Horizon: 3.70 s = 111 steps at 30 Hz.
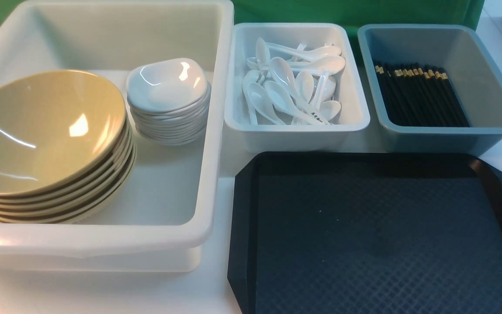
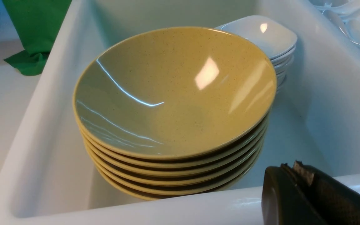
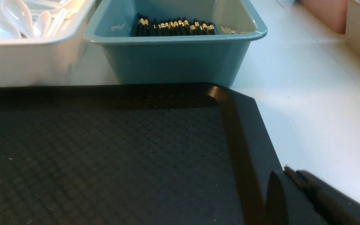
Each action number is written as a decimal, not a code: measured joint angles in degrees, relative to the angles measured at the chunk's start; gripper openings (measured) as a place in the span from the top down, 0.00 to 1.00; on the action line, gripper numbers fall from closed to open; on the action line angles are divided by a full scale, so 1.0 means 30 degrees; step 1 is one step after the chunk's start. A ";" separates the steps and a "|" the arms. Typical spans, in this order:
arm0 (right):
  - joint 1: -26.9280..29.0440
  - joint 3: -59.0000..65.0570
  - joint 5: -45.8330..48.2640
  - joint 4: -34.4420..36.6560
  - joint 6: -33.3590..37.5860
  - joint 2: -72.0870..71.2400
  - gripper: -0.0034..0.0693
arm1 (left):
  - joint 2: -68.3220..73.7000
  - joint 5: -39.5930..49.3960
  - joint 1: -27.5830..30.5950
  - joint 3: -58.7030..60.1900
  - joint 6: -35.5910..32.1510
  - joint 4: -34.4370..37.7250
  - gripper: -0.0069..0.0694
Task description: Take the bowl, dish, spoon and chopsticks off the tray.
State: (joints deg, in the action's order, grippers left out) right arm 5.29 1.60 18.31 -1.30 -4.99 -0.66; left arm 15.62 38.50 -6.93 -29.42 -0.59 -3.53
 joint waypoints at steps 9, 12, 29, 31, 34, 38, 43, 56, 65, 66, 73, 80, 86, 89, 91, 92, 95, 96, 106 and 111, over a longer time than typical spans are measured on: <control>0.0000 0.0000 0.0000 0.0000 0.0000 0.0000 0.89 | 0.0000 -0.0019 0.0000 0.0000 0.0000 0.0074 0.92; 0.0000 0.0000 0.0000 0.0000 0.0000 0.0000 0.89 | 0.0000 -0.0087 0.0000 0.0000 0.0000 0.0773 0.92; 0.0000 0.0000 0.0000 0.0000 0.0000 0.0000 0.87 | -0.3848 -1.3701 0.2752 0.9074 -0.0501 0.2678 0.92; 0.0000 0.0000 0.0000 0.0000 0.0000 0.0000 0.87 | -0.4472 -1.3667 0.3028 0.9844 -0.0507 0.2568 0.92; 0.0000 0.0000 0.0000 0.0000 0.0000 0.0000 0.87 | -0.5217 -1.2578 0.3076 1.0299 -0.0507 0.2502 0.92; 0.0000 0.0000 0.0000 0.0000 0.0000 0.0000 0.87 | -0.5399 -1.0752 0.3076 1.0299 -0.0490 0.2455 0.92; 0.0000 0.0000 0.0000 0.0000 0.0000 0.0000 0.86 | -0.5430 -0.7108 0.3076 1.0299 -0.0080 0.2210 0.92; 0.0000 0.0000 0.0000 0.0000 0.0000 0.0000 0.84 | -0.5465 -0.6888 0.3076 1.0299 -0.0065 0.2080 0.92; 0.0000 0.0000 0.0000 0.0000 0.0000 0.0000 0.83 | -0.5465 -0.6888 0.3076 1.0299 -0.0064 0.2080 0.92; 0.0000 0.0000 0.0000 0.0000 0.0000 0.0000 0.82 | -0.5465 -0.6888 0.3076 1.0299 -0.0064 0.2080 0.92; 0.0000 0.0000 0.0000 0.0000 0.0000 0.0000 0.82 | -0.5465 -0.6888 0.3076 1.0299 -0.0068 0.2080 0.92; 0.0000 0.0000 0.0000 0.0000 0.0000 0.0000 0.82 | -0.5465 -0.6888 0.3076 1.0299 -0.0062 0.2080 0.92; 0.0000 0.0000 0.0000 0.0000 0.0000 0.0000 0.82 | -0.5465 -0.6888 0.3076 1.0299 -0.0046 0.2080 0.92; 0.0000 0.0000 0.0000 0.0000 0.0000 0.0000 0.81 | -0.5465 -0.6888 0.3076 1.0299 -0.0025 0.2080 0.92; 0.0000 0.0000 0.0000 0.0000 0.0000 0.0000 0.81 | -0.5465 -0.6888 0.3076 1.0299 -0.0025 0.2080 0.92; 0.0000 0.0000 0.0000 0.0000 0.0000 0.0000 0.81 | -0.5465 -0.6888 0.3076 1.0299 -0.0025 0.2080 0.92; 0.0000 0.0000 0.0000 0.0000 0.0000 0.0000 0.80 | -0.5465 -0.6888 0.3076 1.0299 -0.0006 0.2080 0.92; 0.0000 0.0000 0.0000 0.0000 0.0000 0.0000 0.80 | -0.5465 -0.6888 0.3076 1.0299 -0.0006 0.2080 0.92; 0.0000 0.0000 0.0000 0.0000 0.0000 0.0000 0.80 | -0.5465 -0.6888 0.3076 1.0299 -0.0006 0.2080 0.92; 0.0000 0.0000 0.0000 0.0000 0.0000 0.0000 0.79 | -0.5465 -0.6888 0.3076 1.0299 -0.0006 0.2080 0.92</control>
State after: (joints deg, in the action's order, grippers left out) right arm 5.29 1.60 18.31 -1.30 -4.99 -0.66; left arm -0.78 17.84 2.29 1.47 -0.61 2.71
